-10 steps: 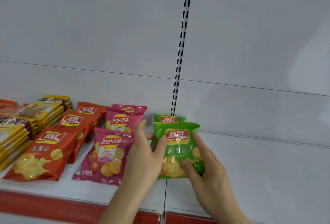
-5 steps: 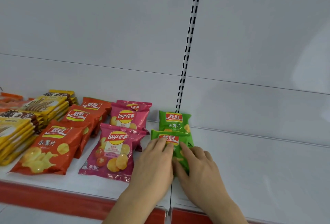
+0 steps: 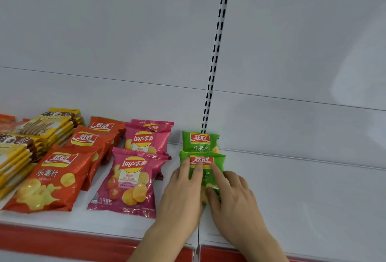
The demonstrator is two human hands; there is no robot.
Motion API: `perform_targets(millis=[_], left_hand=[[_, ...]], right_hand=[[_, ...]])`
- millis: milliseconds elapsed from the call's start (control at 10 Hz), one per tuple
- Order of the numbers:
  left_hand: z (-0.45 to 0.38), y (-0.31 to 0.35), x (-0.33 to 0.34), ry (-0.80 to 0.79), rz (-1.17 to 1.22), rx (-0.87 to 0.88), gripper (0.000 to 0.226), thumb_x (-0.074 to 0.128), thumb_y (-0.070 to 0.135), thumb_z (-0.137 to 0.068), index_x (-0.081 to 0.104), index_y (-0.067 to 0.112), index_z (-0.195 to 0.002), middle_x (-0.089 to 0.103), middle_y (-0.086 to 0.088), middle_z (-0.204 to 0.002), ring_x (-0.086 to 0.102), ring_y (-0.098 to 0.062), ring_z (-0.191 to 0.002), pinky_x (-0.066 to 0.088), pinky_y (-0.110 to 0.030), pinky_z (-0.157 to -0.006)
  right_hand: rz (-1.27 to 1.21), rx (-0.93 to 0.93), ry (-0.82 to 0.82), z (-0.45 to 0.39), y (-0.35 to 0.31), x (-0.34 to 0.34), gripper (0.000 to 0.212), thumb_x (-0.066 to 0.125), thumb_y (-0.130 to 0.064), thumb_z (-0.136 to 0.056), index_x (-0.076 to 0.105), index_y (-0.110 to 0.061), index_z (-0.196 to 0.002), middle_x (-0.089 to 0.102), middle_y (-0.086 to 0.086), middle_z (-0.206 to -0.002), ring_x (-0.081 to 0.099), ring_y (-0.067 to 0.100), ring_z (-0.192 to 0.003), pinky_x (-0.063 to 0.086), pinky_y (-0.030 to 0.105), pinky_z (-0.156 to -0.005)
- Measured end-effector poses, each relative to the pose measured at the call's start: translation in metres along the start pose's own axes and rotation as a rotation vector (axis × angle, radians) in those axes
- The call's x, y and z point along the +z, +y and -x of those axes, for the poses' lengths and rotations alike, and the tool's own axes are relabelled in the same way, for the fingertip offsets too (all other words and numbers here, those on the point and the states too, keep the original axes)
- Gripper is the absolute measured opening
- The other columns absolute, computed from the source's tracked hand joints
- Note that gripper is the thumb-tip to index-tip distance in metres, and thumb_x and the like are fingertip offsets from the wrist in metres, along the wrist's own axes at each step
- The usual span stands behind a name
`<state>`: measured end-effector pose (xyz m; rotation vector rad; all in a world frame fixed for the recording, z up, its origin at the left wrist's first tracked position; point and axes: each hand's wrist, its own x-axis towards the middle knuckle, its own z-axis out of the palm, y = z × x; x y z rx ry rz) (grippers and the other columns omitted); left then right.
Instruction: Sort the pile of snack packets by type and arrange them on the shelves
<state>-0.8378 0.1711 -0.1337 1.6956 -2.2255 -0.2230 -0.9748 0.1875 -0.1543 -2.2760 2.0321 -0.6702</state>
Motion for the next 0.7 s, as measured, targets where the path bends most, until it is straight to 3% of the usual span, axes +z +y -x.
perform_targets(millis=[100,200,400,500,700], left_hand=[[-0.004,-0.003,0.003,0.011,0.005,0.031,0.072,0.047,0.026,-0.107,0.003,0.026,-0.164,-0.002,-0.001,-0.172,0.010,-0.021,-0.157,0.030,-0.033,-0.121],[-0.006,-0.007,0.008,0.002,-0.019,0.043,0.063,0.037,0.032,-0.110,0.005,0.025,-0.164,0.001,-0.001,-0.172,0.009,-0.022,-0.157,0.026,-0.035,-0.122],[-0.008,-0.008,0.010,0.013,-0.019,0.061,0.063,0.035,0.036,-0.110,0.005,0.025,-0.164,0.002,-0.003,-0.172,0.000,-0.026,-0.158,0.019,-0.037,-0.126],[-0.005,-0.006,0.004,0.065,0.015,0.067,0.061,0.034,0.032,-0.111,0.007,0.024,-0.164,0.002,-0.003,-0.172,-0.002,-0.023,-0.159,0.020,-0.035,-0.125],[0.006,-0.006,-0.020,0.181,0.033,0.122,0.060,0.032,0.045,-0.108,0.018,0.026,-0.163,0.019,0.006,-0.169,0.011,-0.015,-0.157,0.023,-0.032,-0.126]], right_hand=[[0.006,0.033,0.035,-0.002,0.001,0.003,0.069,0.018,-0.049,-0.089,0.027,-0.032,-0.155,0.049,-0.002,-0.137,0.044,0.024,-0.127,0.047,0.039,-0.096],[0.038,0.030,-0.013,-0.004,0.005,0.008,0.075,0.006,-0.052,-0.087,0.021,-0.032,-0.157,0.044,-0.005,-0.144,0.037,0.023,-0.136,0.041,0.039,-0.106],[0.018,0.063,-0.102,-0.006,0.007,0.006,0.079,-0.004,-0.056,-0.081,0.005,-0.037,-0.157,0.031,-0.007,-0.155,0.027,0.020,-0.143,0.029,0.037,-0.116],[-0.035,0.096,-0.091,-0.004,0.006,-0.003,0.082,-0.002,-0.062,-0.080,0.007,-0.038,-0.157,0.023,0.000,-0.161,0.021,0.022,-0.148,0.028,0.038,-0.118],[-0.005,0.087,0.050,0.001,0.008,-0.026,0.064,0.030,-0.060,-0.097,0.026,-0.031,-0.154,0.029,-0.002,-0.159,0.021,0.017,-0.148,0.031,0.036,-0.118]])
